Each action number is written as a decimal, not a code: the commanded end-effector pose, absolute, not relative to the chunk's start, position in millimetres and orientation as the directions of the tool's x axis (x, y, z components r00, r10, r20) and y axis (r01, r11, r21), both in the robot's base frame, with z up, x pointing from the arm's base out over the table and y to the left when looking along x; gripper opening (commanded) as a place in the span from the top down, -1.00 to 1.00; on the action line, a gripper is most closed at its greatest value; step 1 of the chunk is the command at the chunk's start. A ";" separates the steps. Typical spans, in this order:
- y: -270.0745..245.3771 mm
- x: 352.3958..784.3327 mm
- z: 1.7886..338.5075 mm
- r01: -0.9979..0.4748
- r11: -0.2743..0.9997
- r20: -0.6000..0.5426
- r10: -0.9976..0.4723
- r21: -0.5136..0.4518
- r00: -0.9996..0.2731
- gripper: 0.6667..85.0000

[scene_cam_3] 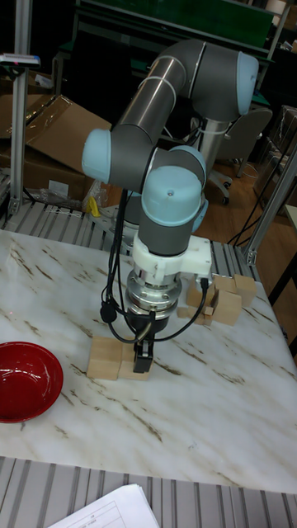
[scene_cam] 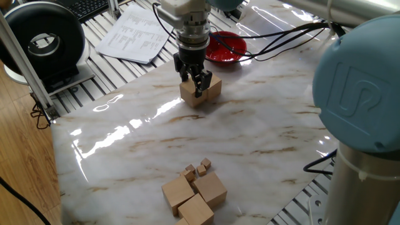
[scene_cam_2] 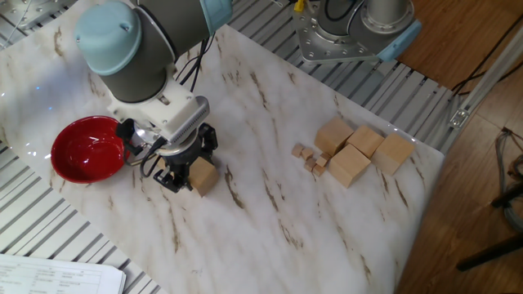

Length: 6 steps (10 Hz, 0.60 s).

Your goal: Stack the blocks into a pyramid shape

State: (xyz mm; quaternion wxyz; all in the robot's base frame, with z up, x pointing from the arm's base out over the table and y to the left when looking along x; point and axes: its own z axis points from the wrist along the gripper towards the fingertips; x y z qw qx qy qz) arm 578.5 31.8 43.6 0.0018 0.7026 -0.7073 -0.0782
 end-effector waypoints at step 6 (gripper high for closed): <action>33.1 576.2 35.4 -0.992 0.012 -0.129 -0.991 0.123 -0.028 0.99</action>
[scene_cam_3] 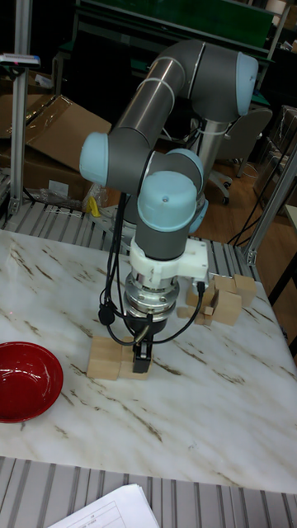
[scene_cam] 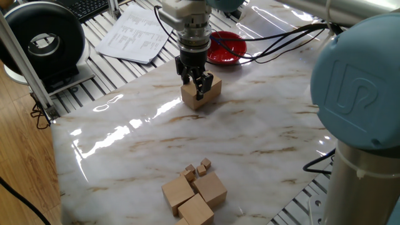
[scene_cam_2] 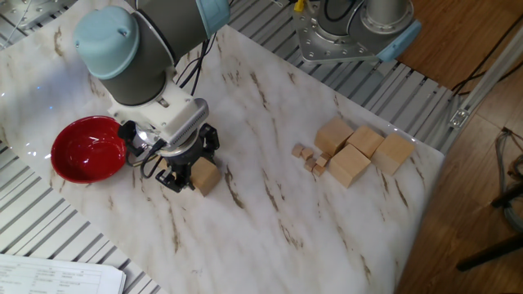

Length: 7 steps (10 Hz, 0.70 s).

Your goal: Stack the blocks into a pyramid shape

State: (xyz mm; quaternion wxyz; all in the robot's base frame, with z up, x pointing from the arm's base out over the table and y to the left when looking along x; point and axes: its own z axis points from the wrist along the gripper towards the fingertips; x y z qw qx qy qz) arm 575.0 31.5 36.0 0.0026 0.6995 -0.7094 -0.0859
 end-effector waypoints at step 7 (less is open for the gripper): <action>33.5 579.9 32.9 -0.993 0.018 -0.128 -0.991 0.113 -0.033 0.99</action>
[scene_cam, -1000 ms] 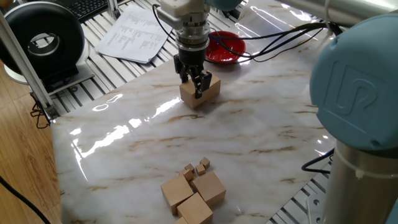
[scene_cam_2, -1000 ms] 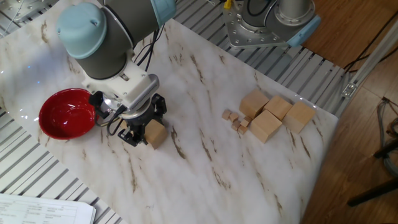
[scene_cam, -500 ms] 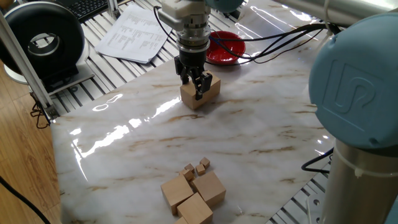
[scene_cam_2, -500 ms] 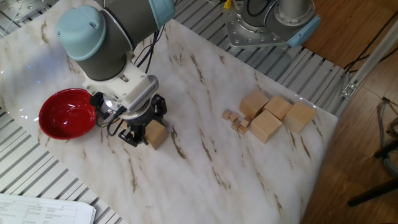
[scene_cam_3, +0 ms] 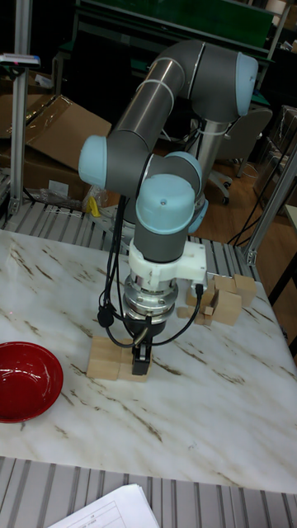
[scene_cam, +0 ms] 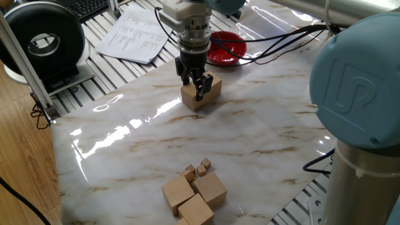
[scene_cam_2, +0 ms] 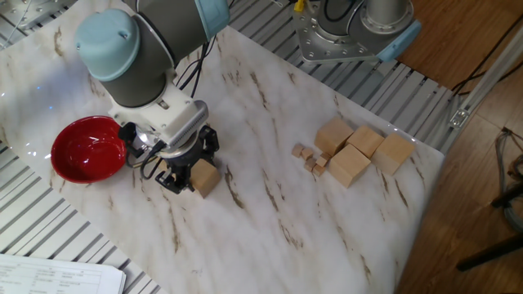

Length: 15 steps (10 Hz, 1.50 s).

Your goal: Stack the blocks into a pyramid shape

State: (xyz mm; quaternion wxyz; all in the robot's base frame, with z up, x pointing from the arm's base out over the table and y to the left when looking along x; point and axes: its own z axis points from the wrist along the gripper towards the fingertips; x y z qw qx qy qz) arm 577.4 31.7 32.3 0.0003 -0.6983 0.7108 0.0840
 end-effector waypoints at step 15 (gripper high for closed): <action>40.6 585.3 38.6 -0.994 0.063 -0.148 -0.986 0.091 -0.076 0.99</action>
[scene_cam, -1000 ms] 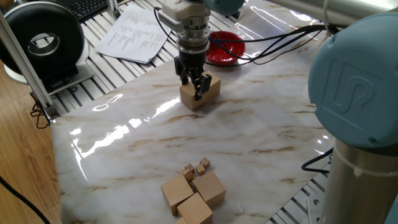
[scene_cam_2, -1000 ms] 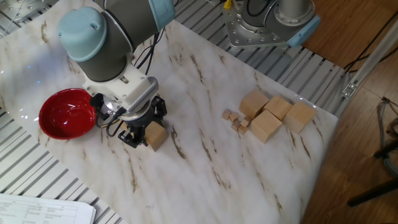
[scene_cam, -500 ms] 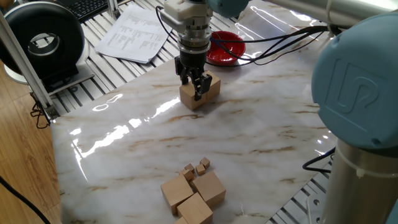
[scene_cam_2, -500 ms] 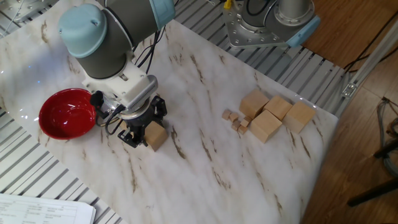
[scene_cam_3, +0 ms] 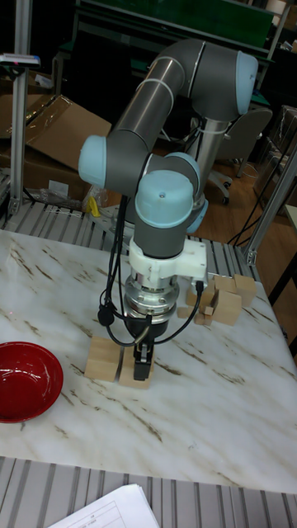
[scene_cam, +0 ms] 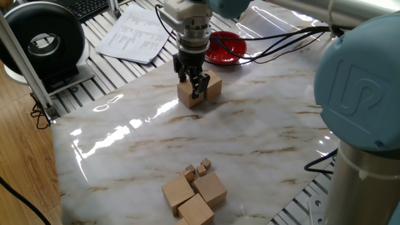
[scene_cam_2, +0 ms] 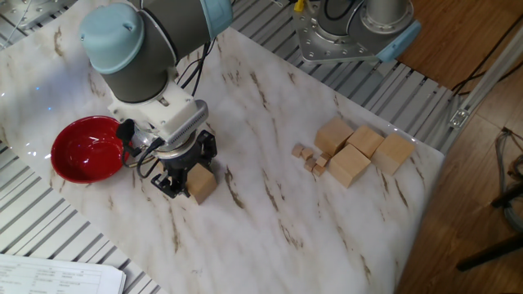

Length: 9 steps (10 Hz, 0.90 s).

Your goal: Stack the blocks into a pyramid shape

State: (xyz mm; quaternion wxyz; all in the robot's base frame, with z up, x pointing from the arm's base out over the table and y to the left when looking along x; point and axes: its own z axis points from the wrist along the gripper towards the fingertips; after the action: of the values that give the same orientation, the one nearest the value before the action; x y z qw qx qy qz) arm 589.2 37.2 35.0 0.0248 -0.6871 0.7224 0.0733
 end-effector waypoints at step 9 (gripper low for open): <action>32.5 588.5 36.2 -0.995 0.061 -0.119 -0.990 0.078 -0.070 0.99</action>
State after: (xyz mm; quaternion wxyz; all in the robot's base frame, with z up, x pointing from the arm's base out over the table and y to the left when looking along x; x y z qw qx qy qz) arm 585.3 33.5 35.3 0.0133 -0.6827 0.7269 0.0728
